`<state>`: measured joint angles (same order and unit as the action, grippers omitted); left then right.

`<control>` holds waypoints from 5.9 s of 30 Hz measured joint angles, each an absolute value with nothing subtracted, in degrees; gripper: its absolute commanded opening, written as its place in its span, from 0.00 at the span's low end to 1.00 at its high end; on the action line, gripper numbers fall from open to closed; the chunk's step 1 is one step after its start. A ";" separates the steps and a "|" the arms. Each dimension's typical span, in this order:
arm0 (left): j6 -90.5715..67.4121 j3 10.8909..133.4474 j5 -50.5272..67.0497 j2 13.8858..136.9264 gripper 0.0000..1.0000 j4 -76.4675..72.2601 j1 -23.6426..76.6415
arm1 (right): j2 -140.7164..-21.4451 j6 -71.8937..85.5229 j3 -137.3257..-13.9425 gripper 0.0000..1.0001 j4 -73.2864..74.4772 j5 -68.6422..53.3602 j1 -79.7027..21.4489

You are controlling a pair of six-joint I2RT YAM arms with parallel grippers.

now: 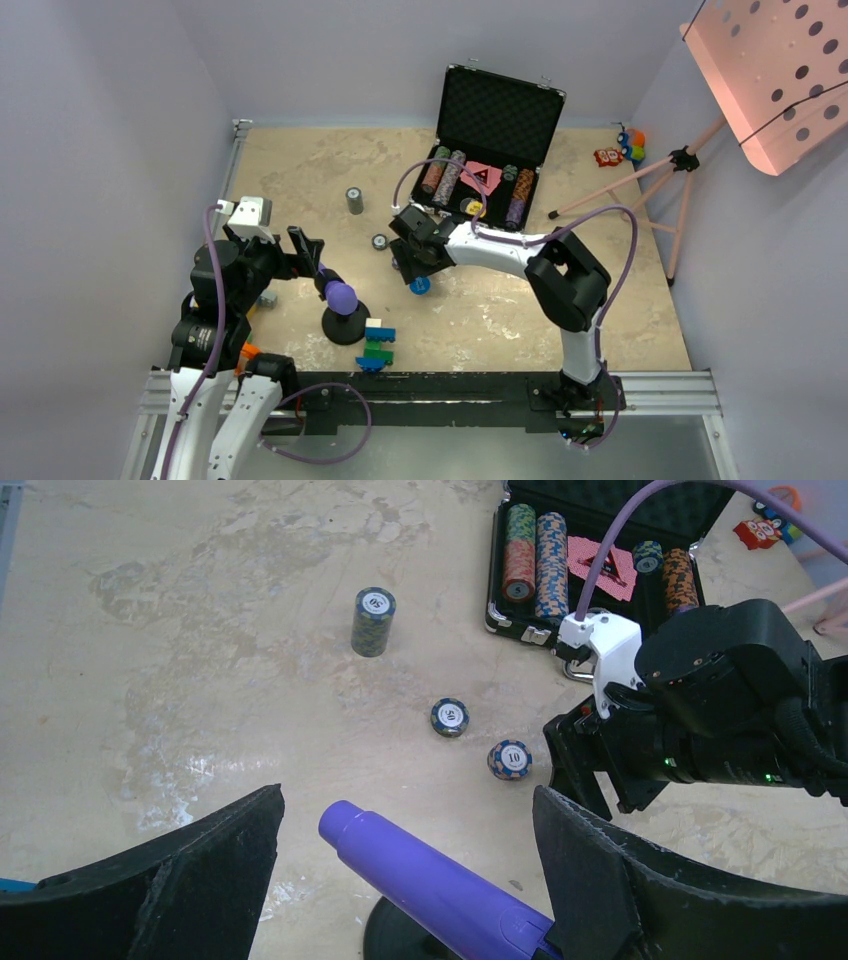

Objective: Pack up texas hold em set

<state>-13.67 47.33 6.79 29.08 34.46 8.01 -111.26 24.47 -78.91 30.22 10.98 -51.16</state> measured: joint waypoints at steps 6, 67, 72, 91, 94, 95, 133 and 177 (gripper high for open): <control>-13.65 47.33 6.79 29.08 0.97 34.46 8.01 | -111.26 25.80 -77.28 0.71 29.85 10.96 -52.03; -13.67 47.31 6.81 29.06 0.98 34.46 8.01 | -110.41 31.88 -76.97 0.42 33.85 16.23 -54.87; -13.67 47.31 6.81 29.06 0.98 34.48 8.01 | -107.42 30.61 -77.08 0.42 34.94 17.06 -53.21; -13.67 47.31 6.79 29.06 0.98 34.46 8.01 | -110.45 20.23 -93.38 0.42 35.11 15.90 -29.67; -13.67 47.31 6.81 29.06 0.98 34.46 8.01 | -114.06 19.46 -95.81 0.42 35.16 15.25 -28.51; -13.67 47.31 6.81 29.06 0.97 34.46 8.01 | -114.96 19.33 -96.25 0.42 35.16 15.16 -28.25; -13.67 47.31 6.81 29.06 0.98 34.46 8.01 | -124.16 17.23 -100.40 0.69 36.47 12.32 -24.69; -13.67 47.31 6.83 28.99 0.98 34.46 8.01 | -121.49 17.91 -99.74 0.69 38.19 10.31 -49.34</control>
<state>-13.67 47.31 6.83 28.99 34.46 8.01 -121.49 17.91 -99.74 38.20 10.31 -49.34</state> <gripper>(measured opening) 0.977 0.691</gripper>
